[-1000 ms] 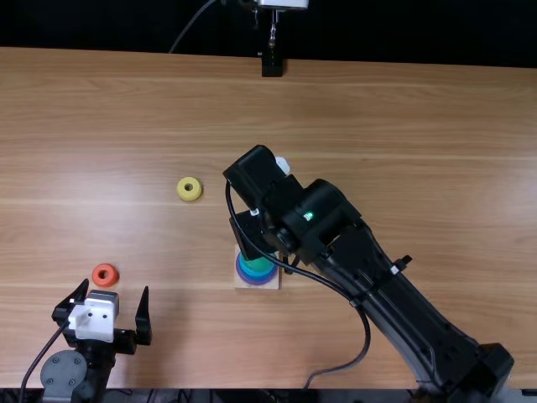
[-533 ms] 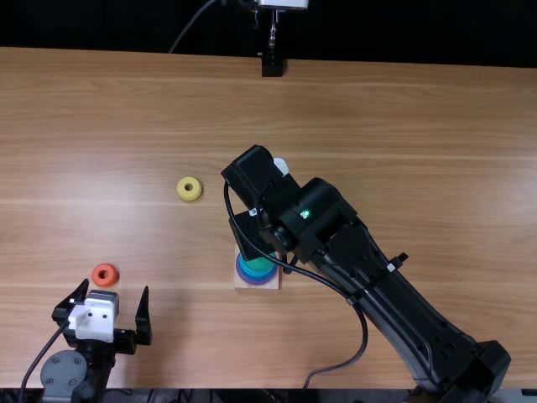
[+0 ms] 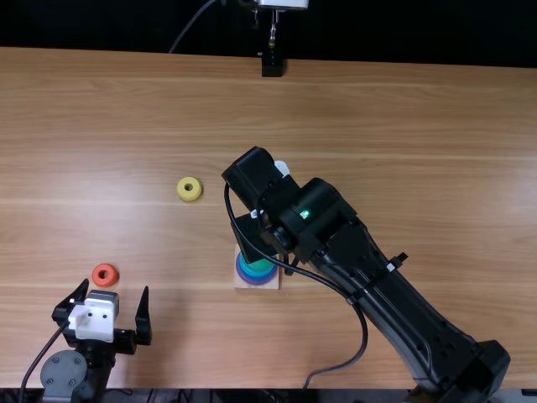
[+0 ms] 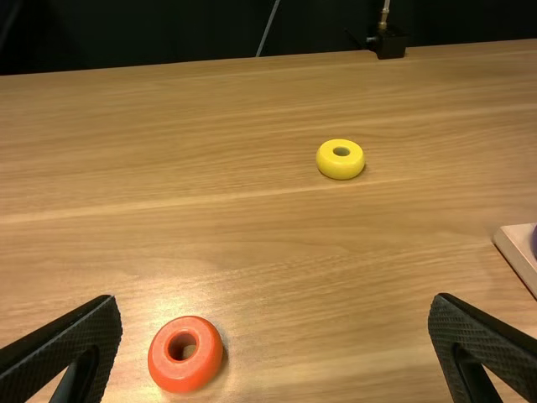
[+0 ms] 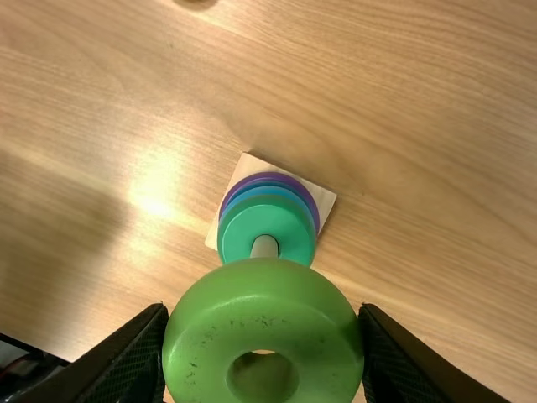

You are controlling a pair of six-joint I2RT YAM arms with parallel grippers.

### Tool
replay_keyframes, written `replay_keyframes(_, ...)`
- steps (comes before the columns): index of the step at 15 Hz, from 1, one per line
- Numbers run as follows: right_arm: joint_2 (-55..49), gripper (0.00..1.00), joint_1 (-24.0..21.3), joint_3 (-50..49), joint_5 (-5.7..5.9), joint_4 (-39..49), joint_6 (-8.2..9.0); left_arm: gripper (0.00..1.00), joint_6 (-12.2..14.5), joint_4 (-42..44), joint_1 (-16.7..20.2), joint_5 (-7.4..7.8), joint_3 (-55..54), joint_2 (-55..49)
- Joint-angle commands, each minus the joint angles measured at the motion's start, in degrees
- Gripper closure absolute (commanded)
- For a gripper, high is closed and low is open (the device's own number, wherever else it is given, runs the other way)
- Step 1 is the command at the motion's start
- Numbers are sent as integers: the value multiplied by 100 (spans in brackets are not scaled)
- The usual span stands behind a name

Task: Build the Hanoi tower: stack the rings onto the peg from bottom to top in this color order: purple, dark blue, light blue, dark green, light green, yellow, orange.

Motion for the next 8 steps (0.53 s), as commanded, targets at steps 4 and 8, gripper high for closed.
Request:
replay_keyframes(4,55,100,72,-173,27,12,11,0,62,-432,26,78,-631,-67)
replay_keyframes(8,55,99,142,-234,27,12,22,0,62,-432,26,68,-631,-67)
